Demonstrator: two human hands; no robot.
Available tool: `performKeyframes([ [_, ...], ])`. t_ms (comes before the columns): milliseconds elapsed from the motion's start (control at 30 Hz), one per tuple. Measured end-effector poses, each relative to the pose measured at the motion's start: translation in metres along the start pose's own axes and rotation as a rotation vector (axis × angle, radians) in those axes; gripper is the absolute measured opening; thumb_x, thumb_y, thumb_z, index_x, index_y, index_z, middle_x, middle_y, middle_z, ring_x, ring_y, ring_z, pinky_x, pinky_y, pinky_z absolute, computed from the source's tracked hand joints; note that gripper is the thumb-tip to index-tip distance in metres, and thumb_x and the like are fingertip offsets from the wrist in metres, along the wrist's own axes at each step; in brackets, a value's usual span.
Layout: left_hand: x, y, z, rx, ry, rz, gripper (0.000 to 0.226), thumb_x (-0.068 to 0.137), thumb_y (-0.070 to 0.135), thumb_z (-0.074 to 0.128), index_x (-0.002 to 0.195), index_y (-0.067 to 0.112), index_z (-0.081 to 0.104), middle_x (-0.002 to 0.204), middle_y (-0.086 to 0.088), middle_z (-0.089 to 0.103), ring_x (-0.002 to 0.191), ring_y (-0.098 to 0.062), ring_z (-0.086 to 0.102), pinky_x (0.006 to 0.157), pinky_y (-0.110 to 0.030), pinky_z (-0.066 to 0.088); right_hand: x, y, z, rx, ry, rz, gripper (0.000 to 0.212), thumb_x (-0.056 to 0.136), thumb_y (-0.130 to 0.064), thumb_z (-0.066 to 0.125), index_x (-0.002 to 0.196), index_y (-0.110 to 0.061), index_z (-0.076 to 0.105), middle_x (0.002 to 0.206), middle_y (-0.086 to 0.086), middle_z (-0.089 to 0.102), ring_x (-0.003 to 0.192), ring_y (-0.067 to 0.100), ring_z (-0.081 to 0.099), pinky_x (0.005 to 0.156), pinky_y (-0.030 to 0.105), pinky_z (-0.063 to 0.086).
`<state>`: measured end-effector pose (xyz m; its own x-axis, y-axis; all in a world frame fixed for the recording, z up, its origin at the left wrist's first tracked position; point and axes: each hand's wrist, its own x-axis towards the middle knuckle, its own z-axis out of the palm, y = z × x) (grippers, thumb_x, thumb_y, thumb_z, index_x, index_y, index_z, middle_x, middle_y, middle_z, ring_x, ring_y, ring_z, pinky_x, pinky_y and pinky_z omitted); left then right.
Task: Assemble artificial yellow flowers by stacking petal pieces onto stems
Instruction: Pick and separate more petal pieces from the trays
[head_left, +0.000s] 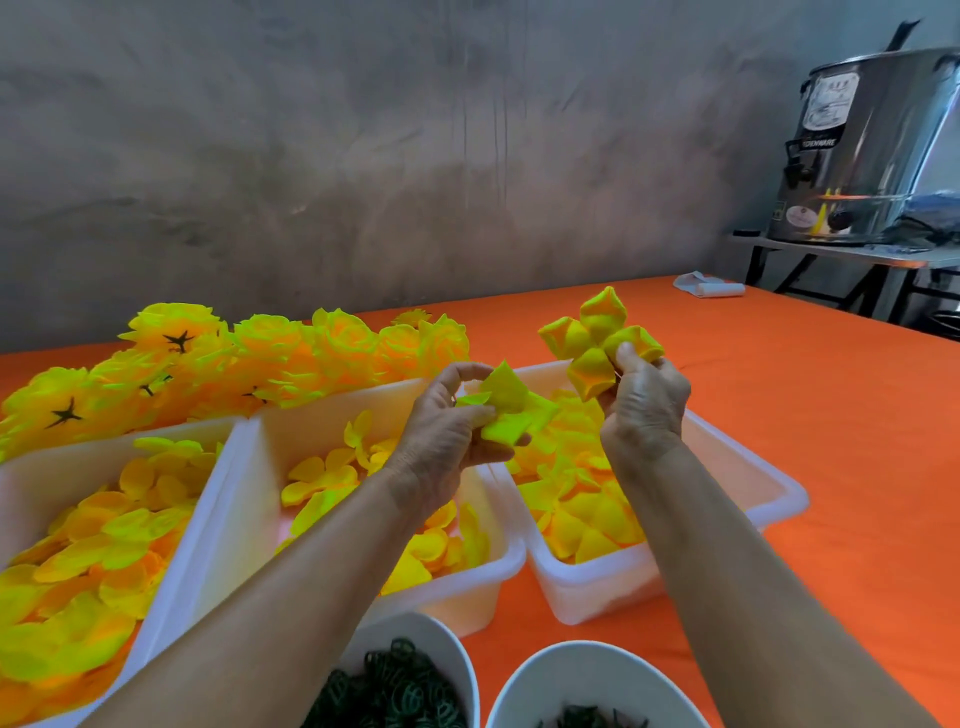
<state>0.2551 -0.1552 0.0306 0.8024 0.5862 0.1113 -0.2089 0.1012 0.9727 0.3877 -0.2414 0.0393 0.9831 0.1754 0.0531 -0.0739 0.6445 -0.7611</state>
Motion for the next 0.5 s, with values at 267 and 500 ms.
performKeyframes([
  [267,-0.001,-0.009,0.022,-0.185,-0.082,-0.107,0.038,0.082,-0.015,0.047,0.110,0.009,0.056,0.101,-0.015,0.061,0.076,-0.023,0.064,0.066,-0.028,0.056,0.001,0.009,-0.036,-0.069,-0.079,0.053,0.018,0.093,-0.001,0.052,0.082,-0.013,0.058,0.069,0.004,0.065,0.056,0.015,0.062,0.058,0.032,0.053],
  [500,0.006,-0.023,0.032,0.028,0.162,-0.128,0.016,0.086,0.005,0.064,0.101,0.001,0.062,0.091,-0.015,0.066,0.073,-0.020,0.061,0.060,-0.025,0.052,0.005,0.009,-0.042,0.042,-0.069,0.096,0.021,0.092,0.002,0.053,0.080,-0.014,0.058,0.059,-0.005,0.066,0.054,0.010,0.062,0.050,0.023,0.053],
])
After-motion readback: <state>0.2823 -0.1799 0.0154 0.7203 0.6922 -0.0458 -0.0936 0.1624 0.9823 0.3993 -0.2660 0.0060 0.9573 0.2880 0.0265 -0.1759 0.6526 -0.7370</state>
